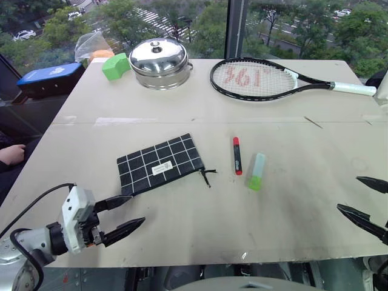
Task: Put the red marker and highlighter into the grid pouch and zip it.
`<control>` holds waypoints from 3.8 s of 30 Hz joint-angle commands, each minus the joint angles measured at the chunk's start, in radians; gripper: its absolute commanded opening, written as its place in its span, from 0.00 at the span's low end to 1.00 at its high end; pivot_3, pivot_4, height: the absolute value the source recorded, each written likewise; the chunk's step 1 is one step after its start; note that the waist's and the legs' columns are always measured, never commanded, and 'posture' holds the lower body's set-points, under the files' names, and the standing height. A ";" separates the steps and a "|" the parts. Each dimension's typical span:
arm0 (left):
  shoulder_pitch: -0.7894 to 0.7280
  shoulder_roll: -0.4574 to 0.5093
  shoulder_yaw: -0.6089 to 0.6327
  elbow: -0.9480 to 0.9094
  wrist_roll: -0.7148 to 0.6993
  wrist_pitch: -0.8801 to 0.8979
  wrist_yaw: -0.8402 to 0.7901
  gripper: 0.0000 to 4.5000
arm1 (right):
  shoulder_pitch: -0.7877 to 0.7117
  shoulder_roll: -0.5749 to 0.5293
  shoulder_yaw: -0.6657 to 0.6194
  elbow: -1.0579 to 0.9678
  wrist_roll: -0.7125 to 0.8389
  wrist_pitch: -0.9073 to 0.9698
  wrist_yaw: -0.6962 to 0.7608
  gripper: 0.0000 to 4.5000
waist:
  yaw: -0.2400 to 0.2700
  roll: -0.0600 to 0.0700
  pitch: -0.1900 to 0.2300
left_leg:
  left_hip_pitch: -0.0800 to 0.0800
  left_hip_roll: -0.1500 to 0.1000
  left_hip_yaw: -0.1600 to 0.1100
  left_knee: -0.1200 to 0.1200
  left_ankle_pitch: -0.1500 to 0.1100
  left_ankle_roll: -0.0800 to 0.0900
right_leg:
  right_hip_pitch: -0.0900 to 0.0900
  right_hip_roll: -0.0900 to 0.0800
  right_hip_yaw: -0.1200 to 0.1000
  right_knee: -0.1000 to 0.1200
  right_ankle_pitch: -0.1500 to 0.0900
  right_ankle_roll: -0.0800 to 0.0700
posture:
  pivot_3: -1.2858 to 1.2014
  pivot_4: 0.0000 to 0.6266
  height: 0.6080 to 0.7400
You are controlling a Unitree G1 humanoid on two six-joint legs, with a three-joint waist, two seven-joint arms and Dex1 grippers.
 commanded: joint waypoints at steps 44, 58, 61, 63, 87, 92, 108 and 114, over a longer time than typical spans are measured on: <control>-0.433 0.135 -0.246 0.856 0.754 -1.422 0.409 0.98 | -0.146 -0.020 0.260 -0.352 0.181 0.101 -0.128 0.99 | 0.002 -0.002 -0.012 | -0.002 0.000 0.008 0.000 -0.001 0.007 | -0.004 -0.005 0.001 0.001 0.003 -0.005 | 0.52 0.24 1.00; -0.568 0.062 -0.447 0.805 0.964 -1.257 0.677 0.98 | -0.142 -0.010 0.266 -0.377 0.173 0.109 -0.178 0.99 | 0.019 0.016 -0.022 | 0.001 -0.001 0.008 0.001 -0.001 0.008 | -0.001 -0.005 -0.004 0.004 0.001 -0.002 | 0.52 0.24 1.00; -0.558 -0.003 -0.452 0.703 0.929 -1.100 0.688 0.98 | -0.143 0.000 0.274 -0.392 0.176 0.115 -0.205 0.99 | 0.031 0.020 -0.024 | 0.001 -0.002 0.008 0.002 -0.001 0.008 | 0.001 -0.003 -0.006 0.004 0.002 -0.003 | 0.52 0.24 1.00; -0.555 0.003 -0.466 0.654 0.993 -1.087 0.713 0.98 | -0.140 0.001 0.275 -0.397 0.177 0.115 -0.213 0.99 | 0.040 0.021 -0.024 | 0.001 -0.002 0.009 0.002 -0.001 0.008 | 0.003 -0.005 -0.009 0.004 0.001 -0.003 | 0.52 0.24 1.00; -0.839 -0.019 -0.711 0.811 0.986 -1.173 0.592 0.24 | -0.117 0.024 0.336 -0.442 0.134 0.110 -0.288 1.00 | 0.071 0.018 -0.022 | -0.004 -0.004 0.009 0.004 0.003 0.015 | 0.009 -0.015 -0.024 0.001 -0.002 0.003 | 0.52 0.24 1.00; -0.842 -0.026 -0.708 0.806 0.929 -1.155 0.569 0.01 | -0.127 0.033 0.381 -0.457 0.116 0.123 -0.323 1.00 | 0.054 0.022 -0.023 | -0.003 -0.004 0.009 0.003 0.003 0.015 | 0.010 -0.015 -0.024 0.001 -0.002 0.004 | 0.52 0.24 1.00; -0.727 -0.002 -0.600 0.345 0.700 -0.767 0.466 0.01 | -0.773 0.321 0.728 -0.176 0.055 0.829 -0.918 1.00 | -0.025 0.005 -0.012 | -0.009 -0.002 0.008 0.001 0.007 0.008 | 0.003 -0.013 -0.025 0.003 0.001 0.006 | 0.52 0.24 1.00; -0.696 0.001 -0.584 0.303 0.705 -0.732 0.477 0.01 | -0.908 0.390 0.701 -0.057 0.047 0.932 -0.953 1.00 | -0.021 0.007 -0.011 | -0.013 -0.003 0.007 0.001 0.007 0.007 | 0.001 -0.012 -0.026 0.002 0.001 0.006 | 0.52 0.24 1.00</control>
